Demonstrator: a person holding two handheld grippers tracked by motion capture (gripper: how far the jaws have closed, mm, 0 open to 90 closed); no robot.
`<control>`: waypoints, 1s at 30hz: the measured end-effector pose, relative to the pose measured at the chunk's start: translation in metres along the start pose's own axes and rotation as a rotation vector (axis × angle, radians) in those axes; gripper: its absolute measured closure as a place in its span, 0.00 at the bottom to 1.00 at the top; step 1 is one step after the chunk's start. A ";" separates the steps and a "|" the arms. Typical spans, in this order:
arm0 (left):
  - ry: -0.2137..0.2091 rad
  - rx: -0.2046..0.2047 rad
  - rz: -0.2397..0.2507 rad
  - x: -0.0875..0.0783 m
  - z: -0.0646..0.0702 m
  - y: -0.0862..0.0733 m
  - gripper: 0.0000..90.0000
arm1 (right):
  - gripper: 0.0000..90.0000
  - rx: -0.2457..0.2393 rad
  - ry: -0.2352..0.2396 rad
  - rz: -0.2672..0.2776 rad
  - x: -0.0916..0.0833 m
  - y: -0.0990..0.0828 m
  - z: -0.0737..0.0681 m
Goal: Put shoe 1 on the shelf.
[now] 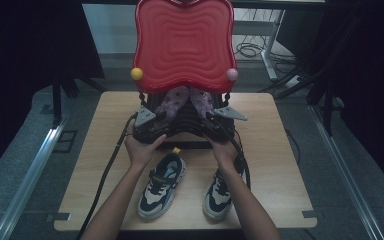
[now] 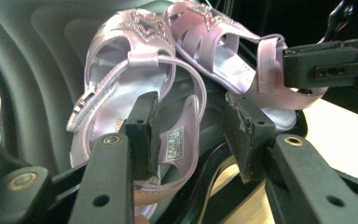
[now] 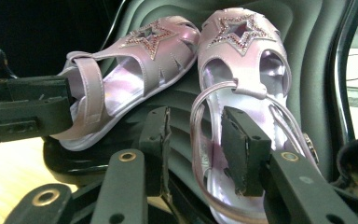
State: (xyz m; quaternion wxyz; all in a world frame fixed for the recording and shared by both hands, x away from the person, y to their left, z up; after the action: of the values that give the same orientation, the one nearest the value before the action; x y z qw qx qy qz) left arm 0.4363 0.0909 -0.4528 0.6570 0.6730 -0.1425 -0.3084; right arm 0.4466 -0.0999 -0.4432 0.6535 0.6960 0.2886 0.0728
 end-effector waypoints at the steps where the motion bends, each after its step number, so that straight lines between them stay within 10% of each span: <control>1: -0.002 -0.006 0.001 -0.002 0.000 0.001 0.62 | 0.68 0.005 0.003 -0.002 -0.001 0.000 0.000; 30: -0.078 -0.041 -0.023 -0.055 0.015 -0.006 0.60 | 0.58 -0.004 0.113 -0.005 -0.037 -0.002 -0.008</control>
State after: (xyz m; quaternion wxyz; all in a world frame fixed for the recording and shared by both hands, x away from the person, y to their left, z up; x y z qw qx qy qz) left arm 0.3840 0.1125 -0.4452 0.6609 0.6486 -0.1537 -0.3448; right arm 0.4120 -0.1113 -0.4338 0.6376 0.6888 0.3268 0.1109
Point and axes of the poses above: each handheld gripper's, and its own axes: x roughly forward along the jaws, y roughly out of its top, z roughly to its right, the point moved 6 cm from there along x, roughly forward along the jaws, and after that the axes turned 4 degrees about z, right-handed, at the moved point
